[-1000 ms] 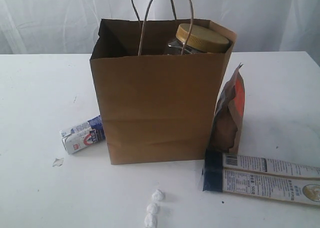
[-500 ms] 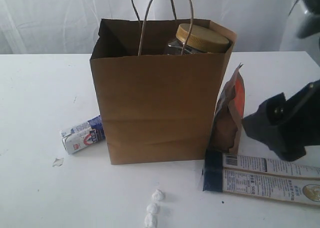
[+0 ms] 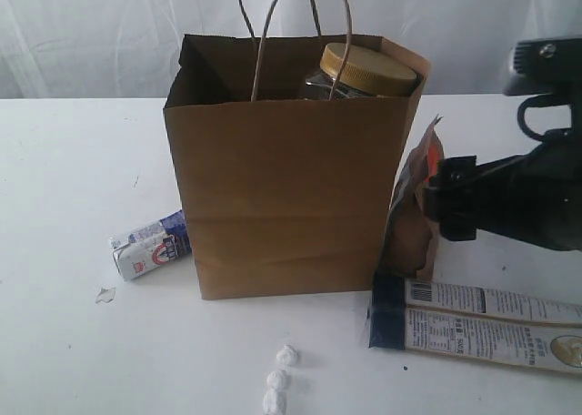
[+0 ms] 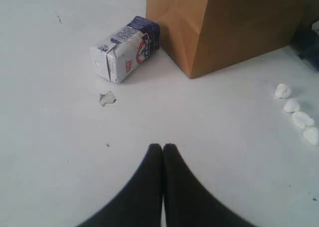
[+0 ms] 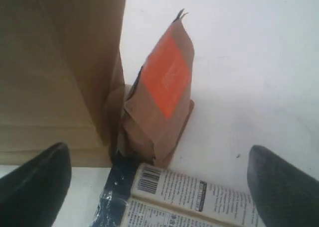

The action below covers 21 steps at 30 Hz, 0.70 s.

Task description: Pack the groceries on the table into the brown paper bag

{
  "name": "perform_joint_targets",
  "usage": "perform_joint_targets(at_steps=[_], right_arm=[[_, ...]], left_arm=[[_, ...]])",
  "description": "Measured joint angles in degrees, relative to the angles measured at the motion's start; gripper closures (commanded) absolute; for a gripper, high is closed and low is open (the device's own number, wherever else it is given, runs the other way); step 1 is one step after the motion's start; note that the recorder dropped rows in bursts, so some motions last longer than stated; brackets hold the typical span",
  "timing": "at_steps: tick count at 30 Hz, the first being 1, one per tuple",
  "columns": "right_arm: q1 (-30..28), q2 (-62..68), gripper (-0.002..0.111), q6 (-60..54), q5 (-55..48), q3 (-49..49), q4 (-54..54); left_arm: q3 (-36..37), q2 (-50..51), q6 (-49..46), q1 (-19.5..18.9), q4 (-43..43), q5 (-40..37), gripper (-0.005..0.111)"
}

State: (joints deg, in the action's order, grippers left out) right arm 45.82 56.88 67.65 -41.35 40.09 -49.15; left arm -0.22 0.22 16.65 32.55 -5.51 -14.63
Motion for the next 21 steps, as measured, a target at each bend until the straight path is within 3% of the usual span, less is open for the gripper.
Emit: perform_joint_targets(at_steps=[3, 8, 11, 17, 21], right_arm=[[0.0, 1.4, 0.02, -2.4, 3.4, -0.9, 2.8], [0.0, 2.4, 0.02, -18.8, 10.7, -2.8, 15.9], [0.0, 3.2, 0.02, -24.8, 11.2, -3.2, 18.3], [0.0, 4.9, 0.02, -28.1, 11.7, -3.2, 19.6], [0.0, 6.8, 0.029, -28.2, 12.1, -3.3, 21.4]], left_arm=[[0.0, 0.0, 0.0, 0.0, 0.0, 0.0, 0.107], [0.0, 0.0, 0.0, 0.0, 0.0, 0.0, 0.107], [0.0, 0.0, 0.0, 0.0, 0.0, 0.0, 0.107], [0.0, 0.0, 0.0, 0.0, 0.0, 0.0, 0.107], [0.0, 0.0, 0.0, 0.0, 0.0, 0.0, 0.107]])
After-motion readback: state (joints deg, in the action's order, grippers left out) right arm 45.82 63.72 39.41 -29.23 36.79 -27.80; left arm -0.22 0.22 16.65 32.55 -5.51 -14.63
